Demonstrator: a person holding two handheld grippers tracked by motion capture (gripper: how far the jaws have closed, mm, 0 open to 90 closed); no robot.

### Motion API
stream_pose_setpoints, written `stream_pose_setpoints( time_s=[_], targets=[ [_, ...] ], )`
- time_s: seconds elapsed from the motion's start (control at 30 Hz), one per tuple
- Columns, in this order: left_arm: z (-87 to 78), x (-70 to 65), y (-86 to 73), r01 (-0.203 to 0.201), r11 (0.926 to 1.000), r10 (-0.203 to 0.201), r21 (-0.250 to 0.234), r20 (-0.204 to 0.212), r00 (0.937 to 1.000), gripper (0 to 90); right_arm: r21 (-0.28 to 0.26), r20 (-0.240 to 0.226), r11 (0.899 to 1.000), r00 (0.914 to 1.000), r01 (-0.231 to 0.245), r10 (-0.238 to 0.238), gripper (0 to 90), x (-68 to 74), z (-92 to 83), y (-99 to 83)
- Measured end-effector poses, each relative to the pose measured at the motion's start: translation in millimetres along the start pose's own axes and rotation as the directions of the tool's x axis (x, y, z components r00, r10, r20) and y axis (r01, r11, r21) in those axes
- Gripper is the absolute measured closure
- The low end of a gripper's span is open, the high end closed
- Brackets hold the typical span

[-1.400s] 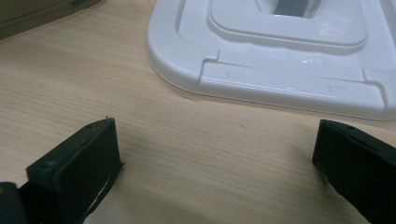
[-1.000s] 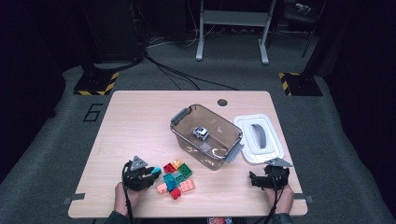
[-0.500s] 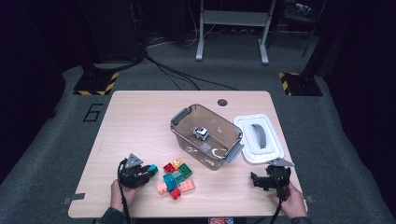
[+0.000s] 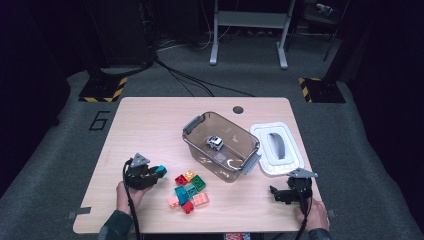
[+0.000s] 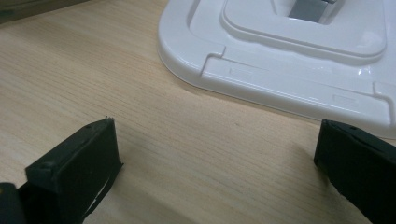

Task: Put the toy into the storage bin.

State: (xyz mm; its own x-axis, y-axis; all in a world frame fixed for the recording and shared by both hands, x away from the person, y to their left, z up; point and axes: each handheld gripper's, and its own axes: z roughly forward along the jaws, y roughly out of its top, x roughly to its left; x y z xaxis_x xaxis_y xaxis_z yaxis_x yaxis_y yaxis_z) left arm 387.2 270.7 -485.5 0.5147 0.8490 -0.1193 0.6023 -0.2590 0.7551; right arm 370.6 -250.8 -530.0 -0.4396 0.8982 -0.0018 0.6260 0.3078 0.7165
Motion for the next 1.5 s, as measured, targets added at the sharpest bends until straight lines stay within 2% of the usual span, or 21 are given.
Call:
stream_pose_setpoints(
  time_s=[0.03, 0.1, 0.13, 0.17, 0.27, 0.4, 0.43, 0.57, 0.6, 0.67, 0.7, 0.87, 0.9, 1.0, 1.03, 1.13, 1.27, 1.4, 1.43, 1.5],
  targets=[
    [0.0, 0.0, 0.0, 0.000, 1.0000, 0.000, 0.000, 0.000, 1.0000, 68.2, 0.000, 0.000, 1.000, 1.0000, 0.000, 0.000, 0.0, 0.0, 0.0, 0.0],
    [-0.9, -3.5, 13.1, -0.019, 0.9997, 0.019, -0.015, -0.007, 0.9998, 68.2, 0.005, 0.000, 1.000, 1.0000, -0.009, 0.009, 0.0, 0.5, -0.5, 0.0],
    [-0.9, -3.5, 13.1, -0.019, 0.9997, 0.019, -0.015, -0.007, 0.9998, 68.2, 0.005, 0.000, 1.000, 1.0000, -0.009, 0.009, 0.0, 0.5, -0.5, 0.0],
    [-2.2, -6.5, 22.8, -0.041, 0.9990, 0.041, -0.018, -0.011, 0.9991, 68.2, 0.006, -0.001, 1.000, 1.0000, -0.006, 0.006, 0.0, 0.3, -0.4, 0.0],
    [-4.8, -12.0, 36.1, -0.072, 0.9971, 0.072, -0.022, -0.015, 0.9973, 68.2, 0.003, -0.002, 1.000, 1.0000, -0.001, 0.001, 0.0, -0.3, -0.1, 0.1],
    [-5.8, -16.0, 48.7, -0.083, 0.9961, 0.083, -0.029, -0.016, 0.9965, 68.2, 0.001, -0.004, 1.000, 1.0000, 0.006, -0.006, 0.0, -0.9, 0.1, 0.2],
    [-6.5, -16.7, 53.4, -0.098, 0.9950, 0.097, -0.023, -0.020, 0.9951, 68.2, 0.001, -0.004, 1.000, 1.0000, 0.006, -0.006, 0.0, -0.9, 0.1, 0.2],
    [-11.8, -22.8, 76.0, -0.117, 0.9914, 0.115, -0.059, -0.031, 0.9928, 68.2, 0.000, -0.005, 1.000, 1.0000, 0.002, -0.002, 0.0, -0.8, 0.3, 0.3],
    [-11.8, -22.8, 76.0, -0.117, 0.9914, 0.115, -0.059, -0.031, 0.9928, 68.2, 0.000, -0.005, 1.000, 1.0000, 0.002, -0.002, 0.0, -0.8, 0.3, 0.3],
    [-18.2, -22.3, 89.3, -0.117, 0.9890, 0.114, -0.091, -0.035, 0.9929, 68.2, 0.001, -0.007, 1.000, 1.0000, 0.005, -0.005, 0.0, -1.0, 0.2, 0.2],
    [-18.2, -22.3, 89.3, -0.117, 0.9890, 0.114, -0.091, -0.035, 0.9929, 68.2, 0.001, -0.007, 1.000, 1.0000, 0.005, -0.005, 0.0, -1.0, 0.2, 0.2],
    [-23.6, -23.1, 111.3, -0.137, 0.9847, 0.133, -0.108, -0.044, 0.9901, 68.2, 0.001, -0.010, 1.000, 0.9999, 0.006, -0.006, 0.0, -0.7, 0.7, 0.8],
    [-24.0, -24.3, 120.0, -0.146, 0.9821, 0.141, -0.119, -0.047, 0.9888, 68.2, 0.001, -0.010, 1.000, 0.9999, 0.006, -0.006, 0.0, -0.8, 0.7, 0.8],
    [-23.5, -25.3, 128.8, -0.149, 0.9809, 0.145, -0.125, -0.043, 0.9886, 68.2, 0.001, -0.010, 1.000, 0.9999, 0.007, -0.007, 0.0, -0.8, 0.7, 0.8],
    [-20.7, -27.5, 137.0, -0.155, 0.9794, 0.152, -0.129, -0.040, 0.9876, 68.2, 0.001, -0.011, 1.000, 0.9999, 0.006, -0.006, 0.0, -0.9, 0.7, 0.9],
    [-16.6, -31.5, 144.2, -0.165, 0.9780, 0.161, -0.127, -0.041, 0.9861, 68.2, 0.002, -0.010, 1.000, 0.9999, 0.007, -0.007, 0.0, -0.9, 0.7, 0.9],
    [-3.1, -40.6, 158.5, -0.200, 0.9752, 0.199, -0.094, -0.026, 0.9797, 68.2, 0.001, -0.011, 1.000, 0.9999, 0.008, -0.008, 0.0, -1.0, 0.8, 0.9],
    [7.4, -45.2, 162.9, -0.207, 0.9750, 0.207, -0.081, -0.015, 0.9783, 68.2, 0.001, -0.011, 1.000, 0.9999, 0.008, -0.008, 0.0, -1.0, 0.8, 0.9],
    [14.4, -46.8, 164.2, -0.220, 0.9740, 0.220, -0.053, -0.007, 0.9754, 68.2, 0.001, -0.011, 1.000, 0.9999, 0.008, -0.008, 0.0, -1.0, 0.8, 0.9],
    [22.2, -48.6, 163.7, -0.224, 0.9741, 0.224, -0.031, -0.002, 0.9746, 68.1, 0.001, -0.011, 1.000, 0.9999, 0.008, -0.008, 0.0, -1.0, 0.8, 0.9]
  ],
)
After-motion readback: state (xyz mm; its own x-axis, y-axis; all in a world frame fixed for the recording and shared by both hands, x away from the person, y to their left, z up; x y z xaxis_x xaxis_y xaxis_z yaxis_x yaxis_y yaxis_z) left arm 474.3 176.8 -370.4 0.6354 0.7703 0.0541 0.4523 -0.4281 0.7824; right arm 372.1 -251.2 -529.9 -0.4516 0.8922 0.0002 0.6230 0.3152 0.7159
